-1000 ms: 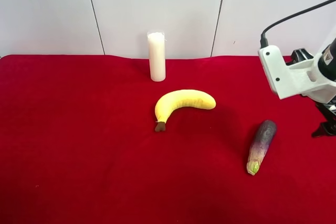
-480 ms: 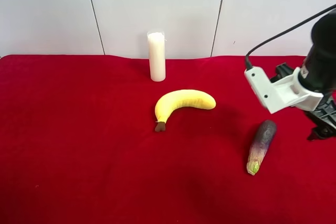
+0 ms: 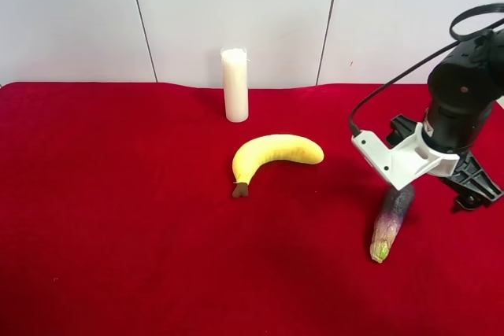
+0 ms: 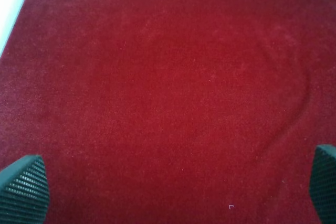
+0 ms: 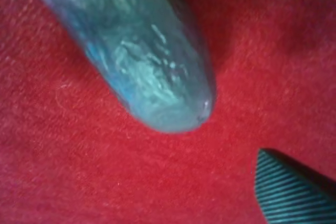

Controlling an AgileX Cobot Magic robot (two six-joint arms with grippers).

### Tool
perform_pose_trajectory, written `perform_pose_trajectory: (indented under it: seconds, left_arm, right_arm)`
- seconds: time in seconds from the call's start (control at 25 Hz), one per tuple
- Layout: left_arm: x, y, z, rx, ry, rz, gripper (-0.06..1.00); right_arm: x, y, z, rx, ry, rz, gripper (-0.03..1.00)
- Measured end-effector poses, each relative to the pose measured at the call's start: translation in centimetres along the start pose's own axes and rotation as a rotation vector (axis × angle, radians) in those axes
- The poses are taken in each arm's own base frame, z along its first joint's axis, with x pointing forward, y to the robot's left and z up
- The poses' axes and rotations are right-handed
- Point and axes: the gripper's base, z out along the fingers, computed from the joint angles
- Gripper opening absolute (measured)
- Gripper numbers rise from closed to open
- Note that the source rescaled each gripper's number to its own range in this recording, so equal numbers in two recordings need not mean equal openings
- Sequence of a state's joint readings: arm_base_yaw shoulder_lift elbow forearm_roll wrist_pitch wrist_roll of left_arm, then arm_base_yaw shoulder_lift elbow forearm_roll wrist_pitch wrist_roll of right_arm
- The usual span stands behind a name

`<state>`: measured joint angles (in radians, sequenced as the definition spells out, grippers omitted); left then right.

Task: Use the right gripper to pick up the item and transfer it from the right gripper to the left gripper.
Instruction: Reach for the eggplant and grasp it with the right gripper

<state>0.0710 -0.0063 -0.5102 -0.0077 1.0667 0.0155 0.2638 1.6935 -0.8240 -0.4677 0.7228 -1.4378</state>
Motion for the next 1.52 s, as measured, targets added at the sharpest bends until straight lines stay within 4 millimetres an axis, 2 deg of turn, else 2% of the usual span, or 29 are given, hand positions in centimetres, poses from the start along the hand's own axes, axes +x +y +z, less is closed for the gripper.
perform_pose_trajectory:
  seconds: [0.52,0.84,0.88,1.04,1.12,1.52]
  left_arm:
    - [0.0,0.0,0.0,0.0,0.0,0.0,1.0]
    - [0.0,0.0,0.0,0.0,0.0,0.0,1.0]
    - [0.0,0.0,0.0,0.0,0.0,0.0,1.0]
    - [0.0,0.0,0.0,0.0,0.0,0.0,1.0]
    - [0.0,0.0,0.0,0.0,0.0,0.0,1.0]
    - [0.0,0.0,0.0,0.0,0.0,0.0,1.0]
  right_arm:
    - [-1.1,-1.1,2.9,0.022,-0.041,-0.037,1.0]
    - [-1.5,-1.6,3.7,0.053,-0.057,-0.045,1.0]
    - [-1.5,-1.6,3.7,0.059,-0.058,-0.045,0.98]
    - [-1.5,-1.6,3.7,0.06,-0.058,-0.045,0.8]
    - [-1.5,-1.7,3.7,0.061,-0.058,-0.045,0.75]
    - [-1.7,-1.5,4.3,0.033,-0.063,-0.05,0.72]
